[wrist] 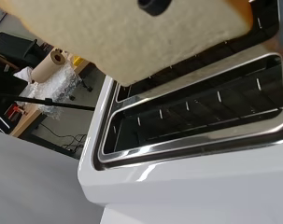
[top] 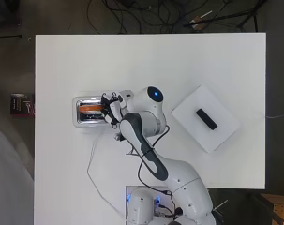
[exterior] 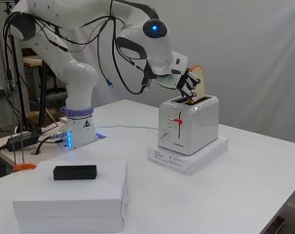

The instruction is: Teleoperate dual arm-hand system to toast a bread

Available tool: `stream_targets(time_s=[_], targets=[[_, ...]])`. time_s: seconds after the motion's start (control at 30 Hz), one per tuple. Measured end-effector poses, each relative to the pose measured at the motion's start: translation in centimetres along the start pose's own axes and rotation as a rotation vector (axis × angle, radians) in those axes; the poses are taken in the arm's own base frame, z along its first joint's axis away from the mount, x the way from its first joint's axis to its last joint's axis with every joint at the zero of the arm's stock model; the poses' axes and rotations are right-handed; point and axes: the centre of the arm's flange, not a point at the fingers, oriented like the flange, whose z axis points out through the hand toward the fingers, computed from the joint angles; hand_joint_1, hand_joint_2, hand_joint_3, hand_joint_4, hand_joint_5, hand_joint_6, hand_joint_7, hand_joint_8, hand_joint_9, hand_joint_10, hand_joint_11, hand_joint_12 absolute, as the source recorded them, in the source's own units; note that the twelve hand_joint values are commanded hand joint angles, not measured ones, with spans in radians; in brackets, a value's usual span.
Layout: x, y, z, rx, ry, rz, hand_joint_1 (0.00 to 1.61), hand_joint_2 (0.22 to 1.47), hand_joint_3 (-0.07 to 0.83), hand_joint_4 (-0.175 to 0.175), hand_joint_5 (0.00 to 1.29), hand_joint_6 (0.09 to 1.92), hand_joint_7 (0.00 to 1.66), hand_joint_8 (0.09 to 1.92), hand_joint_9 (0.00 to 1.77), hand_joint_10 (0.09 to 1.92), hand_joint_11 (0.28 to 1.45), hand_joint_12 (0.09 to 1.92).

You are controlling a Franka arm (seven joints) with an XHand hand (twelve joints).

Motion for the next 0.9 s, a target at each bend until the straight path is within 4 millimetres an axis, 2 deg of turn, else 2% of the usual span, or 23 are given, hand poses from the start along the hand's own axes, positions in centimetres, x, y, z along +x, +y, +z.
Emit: stream_targets(time_s=[0.17,0.2,0.23,0.27,0.3,0.33,0.37,0.5,0.57,0.6,0.63,0.77,0.83,0.9], targets=[[1.0,0.2,-0.4,0.005,-0.007,0.003,1.24,1.15,-0.001,-0.162,0.76,1.22,1.11,0.87,1.46,0.09,0.87,0.09],[1.0,0.3,-0.3,0.007,-0.008,0.006,0.93,1.14,-0.001,-0.112,0.66,0.87,0.98,0.62,1.28,0.09,0.75,0.09],[0.7,0.5,-0.3,0.012,-0.004,0.016,0.58,1.06,-0.023,-0.066,0.5,0.55,0.7,0.35,0.92,0.09,0.59,0.09],[0.5,0.8,-0.3,0.02,-0.005,0.029,0.32,0.99,-0.024,-0.029,0.39,0.31,0.46,0.18,0.61,0.09,0.47,0.09],[0.4,1.1,-0.3,0.031,-0.016,0.042,0.18,0.95,-0.017,-0.005,0.35,0.16,0.32,0.09,0.42,0.09,0.39,0.09],[0.5,1.3,-0.3,0.046,-0.038,0.049,0.09,0.94,-0.008,0.011,0.33,0.09,0.25,0.09,0.33,0.09,0.35,0.09],[0.8,1.5,-0.1,0.063,-0.067,0.049,0.04,0.94,-0.001,0.021,0.32,0.09,0.22,0.09,0.28,0.09,0.34,0.09],[5.0,-0.1,2.5,0.129,-0.195,0.0,0.02,0.98,0.004,0.057,0.44,0.09,0.26,0.09,0.29,0.09,0.33,0.09],[5.9,-0.5,3.5,0.102,-0.227,-0.005,0.03,0.99,0.003,0.043,0.39,0.09,0.29,0.09,0.32,0.09,0.35,0.09],[5.7,-0.3,3.3,0.061,-0.242,0.008,0.03,0.99,0.001,0.034,0.35,0.09,0.29,0.09,0.33,0.09,0.35,0.09],[5.1,0.3,2.7,0.009,-0.26,0.032,0.03,0.99,0.0,0.023,0.32,0.09,0.29,0.09,0.34,0.09,0.36,0.09],[-0.2,3.7,-2.4,-0.243,-0.354,0.16,0.02,1.0,0.004,-0.003,0.27,0.09,0.24,0.09,0.31,0.09,0.36,0.09],[-1.0,4.3,-4.8,-0.329,-0.36,0.193,0.01,1.01,0.006,-0.008,0.25,0.09,0.21,0.09,0.29,0.09,0.36,0.09],[-1.0,4.4,-5.6,-0.348,-0.356,0.21,0.0,1.01,0.006,-0.015,0.24,0.09,0.2,0.09,0.28,0.09,0.36,0.09]])
